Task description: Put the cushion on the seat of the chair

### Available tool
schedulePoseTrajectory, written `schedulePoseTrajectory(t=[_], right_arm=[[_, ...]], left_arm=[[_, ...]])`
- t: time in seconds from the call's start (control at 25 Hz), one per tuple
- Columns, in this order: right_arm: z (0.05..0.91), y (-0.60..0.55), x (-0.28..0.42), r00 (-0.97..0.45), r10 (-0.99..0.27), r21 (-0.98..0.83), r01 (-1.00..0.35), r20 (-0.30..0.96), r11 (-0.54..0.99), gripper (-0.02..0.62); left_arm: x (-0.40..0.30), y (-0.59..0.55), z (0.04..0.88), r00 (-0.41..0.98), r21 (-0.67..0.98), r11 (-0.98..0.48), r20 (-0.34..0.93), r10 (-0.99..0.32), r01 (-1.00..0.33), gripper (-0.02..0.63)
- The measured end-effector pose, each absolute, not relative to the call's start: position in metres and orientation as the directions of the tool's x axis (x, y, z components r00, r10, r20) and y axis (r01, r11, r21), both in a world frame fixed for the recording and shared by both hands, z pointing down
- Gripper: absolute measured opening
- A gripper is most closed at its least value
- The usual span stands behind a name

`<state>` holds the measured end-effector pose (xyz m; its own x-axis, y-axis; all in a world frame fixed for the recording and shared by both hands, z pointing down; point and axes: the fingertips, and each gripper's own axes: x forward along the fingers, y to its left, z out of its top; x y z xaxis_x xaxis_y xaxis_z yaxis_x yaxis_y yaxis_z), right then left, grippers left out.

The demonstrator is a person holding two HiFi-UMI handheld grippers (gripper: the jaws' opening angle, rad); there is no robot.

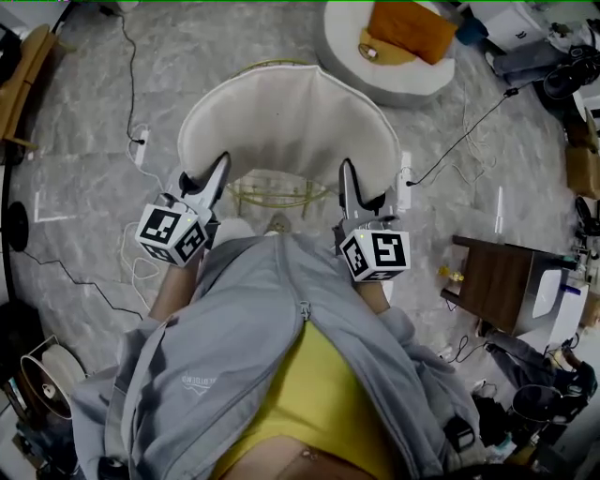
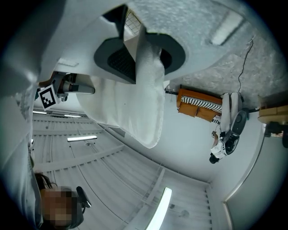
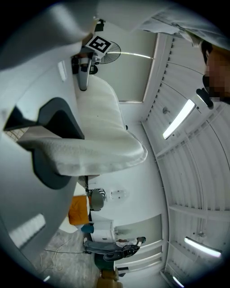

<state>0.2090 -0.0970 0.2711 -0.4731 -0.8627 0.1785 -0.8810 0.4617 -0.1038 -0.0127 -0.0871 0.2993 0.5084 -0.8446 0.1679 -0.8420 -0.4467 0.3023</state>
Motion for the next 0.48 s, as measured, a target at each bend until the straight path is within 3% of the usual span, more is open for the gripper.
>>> schedulePoseTrajectory(t=[0.48], right_arm=[[0.34,-0.113,0.212,-0.493,-0.811,-0.167,-0.87,0.317,0.464,0.067]], left_arm=[[-0.009,-0.095,0.363,0.5,0.365,-0.383,0.315,-0.807,-0.849,0.071]])
